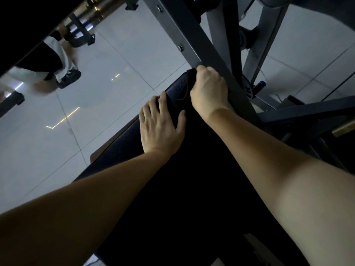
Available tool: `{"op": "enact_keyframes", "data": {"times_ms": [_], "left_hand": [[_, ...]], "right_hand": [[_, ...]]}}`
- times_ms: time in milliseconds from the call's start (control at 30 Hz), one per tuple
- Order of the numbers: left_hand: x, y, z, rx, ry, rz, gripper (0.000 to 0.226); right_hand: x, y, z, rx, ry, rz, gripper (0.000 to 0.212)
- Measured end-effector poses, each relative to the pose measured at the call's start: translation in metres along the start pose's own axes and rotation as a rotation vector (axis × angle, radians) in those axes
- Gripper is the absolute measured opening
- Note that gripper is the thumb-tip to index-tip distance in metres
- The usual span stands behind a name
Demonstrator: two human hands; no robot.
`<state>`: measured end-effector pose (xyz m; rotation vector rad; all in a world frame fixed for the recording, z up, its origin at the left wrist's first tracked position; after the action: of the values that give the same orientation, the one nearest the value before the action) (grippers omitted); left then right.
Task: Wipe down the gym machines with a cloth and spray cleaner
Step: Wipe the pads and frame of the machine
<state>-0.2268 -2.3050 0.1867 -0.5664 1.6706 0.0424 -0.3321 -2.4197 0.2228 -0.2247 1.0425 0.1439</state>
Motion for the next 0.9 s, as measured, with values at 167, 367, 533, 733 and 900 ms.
{"op": "enact_keyframes", "data": {"times_ms": [167, 367, 533, 733, 900], "left_hand": [[0.0, -0.001, 0.0, -0.008, -0.029, 0.032, 0.074], [-0.003, -0.003, -0.001, -0.019, -0.034, 0.063, 0.074], [-0.003, -0.002, -0.003, -0.023, -0.031, 0.06, 0.073], [-0.003, -0.003, -0.002, -0.019, -0.035, 0.067, 0.076], [-0.003, -0.003, -0.002, -0.024, -0.033, 0.087, 0.078]], "right_hand": [[0.02, -0.022, 0.036, -0.128, 0.042, 0.036, 0.024], [0.022, 0.01, -0.009, -0.085, 0.151, 0.023, 0.037], [0.006, 0.075, -0.069, -0.087, 0.188, -0.023, 0.037], [-0.001, 0.018, -0.013, 0.046, 0.05, 0.1, 0.031], [0.02, 0.004, 0.006, 0.039, -0.064, 0.082, 0.032]]}}
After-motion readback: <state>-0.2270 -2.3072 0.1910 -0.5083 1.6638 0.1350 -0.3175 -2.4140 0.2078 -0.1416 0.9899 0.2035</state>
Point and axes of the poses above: each hand's wrist, its own y-axis away from the middle knuckle, its own x-axis out of the palm, z = x × y, the point moved 1 cm from there along -y, towards the middle knuckle, and after that the axes turned 5 degrees about y, right-handed, at the moved point
